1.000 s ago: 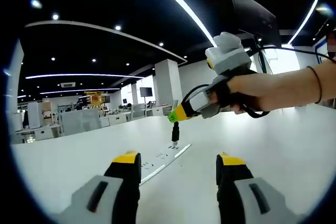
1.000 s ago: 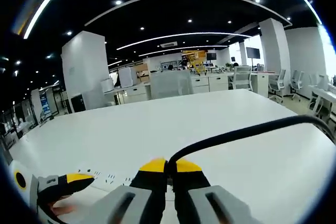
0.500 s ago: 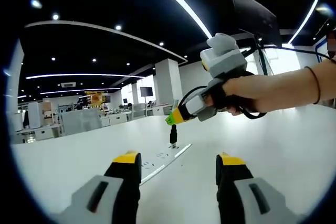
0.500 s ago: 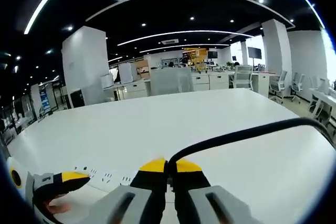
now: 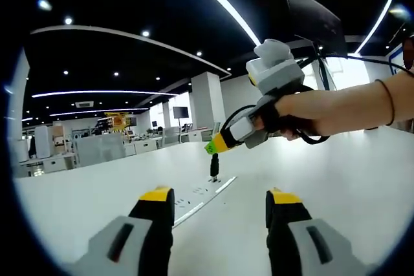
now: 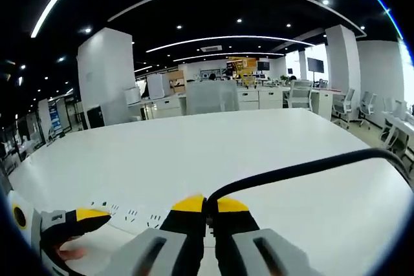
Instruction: Find the data cable on the table. Grasp the USB connector end of the cable and insert it into the USB port on the table
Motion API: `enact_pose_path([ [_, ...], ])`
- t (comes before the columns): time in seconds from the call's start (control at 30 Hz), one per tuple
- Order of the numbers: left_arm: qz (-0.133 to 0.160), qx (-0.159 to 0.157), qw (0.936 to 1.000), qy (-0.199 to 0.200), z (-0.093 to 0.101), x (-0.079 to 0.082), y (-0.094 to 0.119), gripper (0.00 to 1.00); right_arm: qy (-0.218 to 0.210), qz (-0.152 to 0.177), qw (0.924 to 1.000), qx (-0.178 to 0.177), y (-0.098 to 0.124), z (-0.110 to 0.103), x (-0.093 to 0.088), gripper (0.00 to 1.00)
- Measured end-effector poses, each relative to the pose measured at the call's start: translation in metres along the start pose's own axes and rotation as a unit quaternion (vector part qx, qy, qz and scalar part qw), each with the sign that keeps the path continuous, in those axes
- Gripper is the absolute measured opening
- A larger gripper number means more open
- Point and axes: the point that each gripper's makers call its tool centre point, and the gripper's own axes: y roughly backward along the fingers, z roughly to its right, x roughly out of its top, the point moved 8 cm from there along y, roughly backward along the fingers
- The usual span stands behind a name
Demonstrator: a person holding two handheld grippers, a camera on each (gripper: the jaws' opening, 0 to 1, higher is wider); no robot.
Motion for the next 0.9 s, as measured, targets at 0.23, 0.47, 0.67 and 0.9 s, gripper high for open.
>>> enact_pose_path([
  [0.23, -0.001, 0.001, 1.0, 0.0, 0.0, 0.0, 0.0, 0.57, 0.0, -0.007, 1.0, 0.001, -0.004, 0.001, -0.002, 0.06],
  [0.47, -0.002, 0.001, 1.0, -0.002, 0.0, -0.001, 0.001, 0.57, 0.003, -0.005, 1.0, 0.0, -0.007, 0.002, -0.001, 0.06],
  [0.67, -0.003, 0.002, 1.0, -0.003, 0.0, -0.001, 0.001, 0.57, 0.01, 0.002, 0.9999, 0.0, -0.01, 0.003, -0.001, 0.06],
  [0.9, -0.002, 0.005, 1.0, -0.001, -0.001, -0.001, 0.002, 0.57, 0.019, 0.016, 0.9997, 0.004, -0.009, 0.002, -0.006, 0.06],
])
